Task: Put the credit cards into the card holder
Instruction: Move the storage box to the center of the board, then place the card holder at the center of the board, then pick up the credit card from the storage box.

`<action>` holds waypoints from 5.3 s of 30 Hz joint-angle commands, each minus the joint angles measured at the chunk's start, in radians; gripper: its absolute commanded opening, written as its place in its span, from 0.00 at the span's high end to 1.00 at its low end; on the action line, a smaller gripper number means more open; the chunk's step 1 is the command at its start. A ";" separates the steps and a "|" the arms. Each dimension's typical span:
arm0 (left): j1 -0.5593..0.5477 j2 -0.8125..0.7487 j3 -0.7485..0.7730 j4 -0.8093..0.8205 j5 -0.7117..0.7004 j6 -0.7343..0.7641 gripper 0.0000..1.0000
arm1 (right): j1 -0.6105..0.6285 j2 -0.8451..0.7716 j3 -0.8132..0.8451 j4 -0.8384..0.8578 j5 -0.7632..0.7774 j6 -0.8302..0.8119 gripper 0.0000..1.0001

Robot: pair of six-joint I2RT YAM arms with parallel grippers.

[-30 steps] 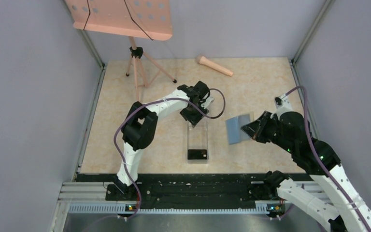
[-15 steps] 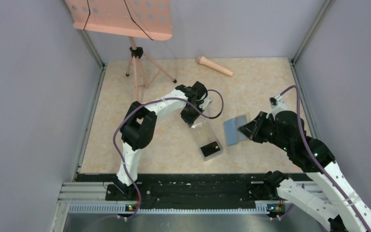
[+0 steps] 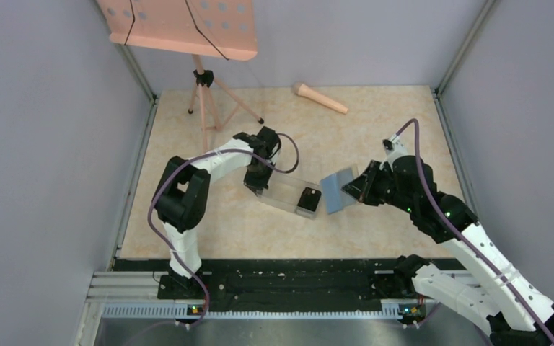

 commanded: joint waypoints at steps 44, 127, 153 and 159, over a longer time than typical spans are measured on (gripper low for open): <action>0.133 -0.778 -0.479 0.382 0.238 -0.333 0.25 | -0.020 0.189 -0.376 0.204 -0.091 0.102 0.30; 0.093 -0.176 -0.193 0.378 0.284 -0.479 0.57 | -0.130 1.031 0.129 0.552 -0.559 -0.022 0.58; 0.010 -0.095 -0.121 0.298 0.203 -0.423 0.55 | -0.098 1.014 0.130 0.591 -0.584 0.010 0.69; 0.009 -0.126 -0.101 0.254 0.161 -0.403 0.48 | -0.095 1.013 0.134 0.586 -0.580 0.007 0.69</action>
